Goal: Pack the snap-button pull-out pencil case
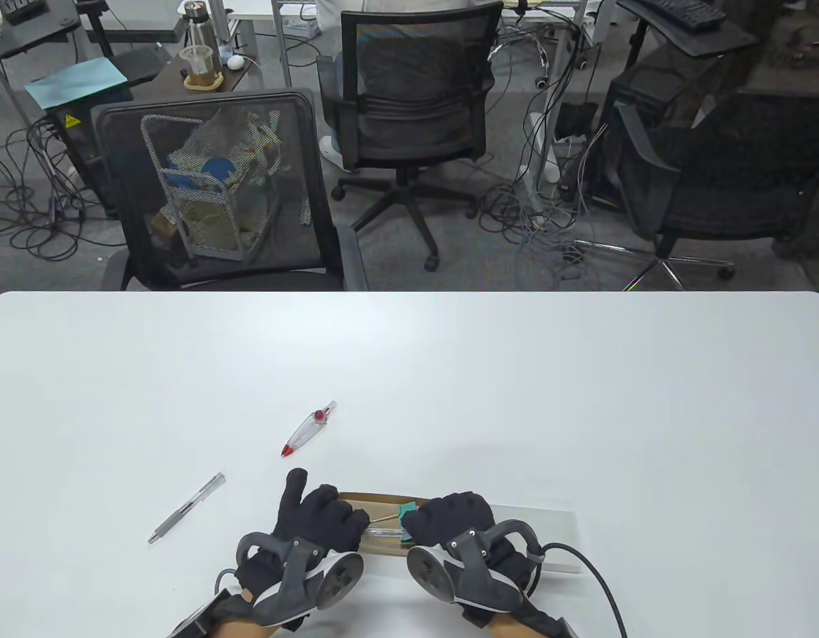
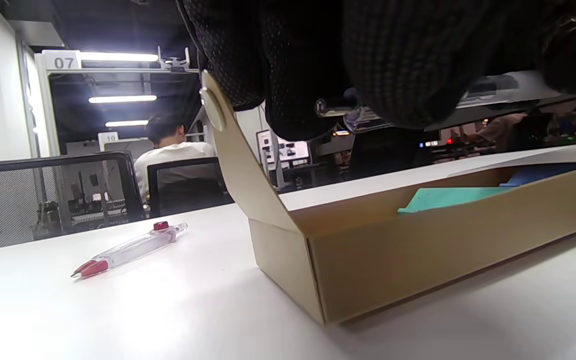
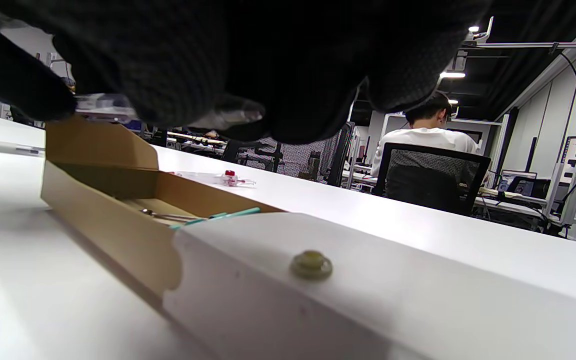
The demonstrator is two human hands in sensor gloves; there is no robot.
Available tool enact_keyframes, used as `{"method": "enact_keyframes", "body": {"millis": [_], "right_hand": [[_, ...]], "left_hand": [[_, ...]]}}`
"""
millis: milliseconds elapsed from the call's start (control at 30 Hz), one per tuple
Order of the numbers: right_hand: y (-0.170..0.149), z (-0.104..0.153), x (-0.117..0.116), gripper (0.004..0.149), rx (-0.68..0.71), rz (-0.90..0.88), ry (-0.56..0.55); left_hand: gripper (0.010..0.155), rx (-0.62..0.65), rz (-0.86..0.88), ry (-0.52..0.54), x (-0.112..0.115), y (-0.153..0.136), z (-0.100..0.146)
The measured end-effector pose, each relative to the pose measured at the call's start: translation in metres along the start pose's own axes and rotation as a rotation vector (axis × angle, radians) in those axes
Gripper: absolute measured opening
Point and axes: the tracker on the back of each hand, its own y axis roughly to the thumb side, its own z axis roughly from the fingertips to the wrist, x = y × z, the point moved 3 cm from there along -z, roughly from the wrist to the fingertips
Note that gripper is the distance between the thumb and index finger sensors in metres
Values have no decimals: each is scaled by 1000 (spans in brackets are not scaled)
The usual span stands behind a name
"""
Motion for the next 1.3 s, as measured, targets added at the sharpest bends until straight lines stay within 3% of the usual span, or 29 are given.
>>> {"method": "enact_keyframes", "body": {"millis": [333,467,567,733,867,1133,1300], "right_hand": [[-11,-1,-1,46,-13,-72,0],[-39,3,5,64,-67,-140,50],[-72,6,-4,84,-146,-191,211],[-105,13,-38,99,-222,-183,435],[-101,11,-58,96,-218,-143,518],[-102,11,-59,95,-221,-144,487],[-102,11,-58,94,-220,-162,482]], "left_hand": [[47,16,-10,8,3,4,0],[47,-15,-41,-7,1,-4,1],[47,-44,-65,-49,1,-16,1],[47,-75,-152,-93,-6,-28,1],[47,-80,-246,-138,-13,-30,-5],[46,-81,-443,-259,-3,-28,-18],[46,-74,-477,-268,4,-23,-25]]}}
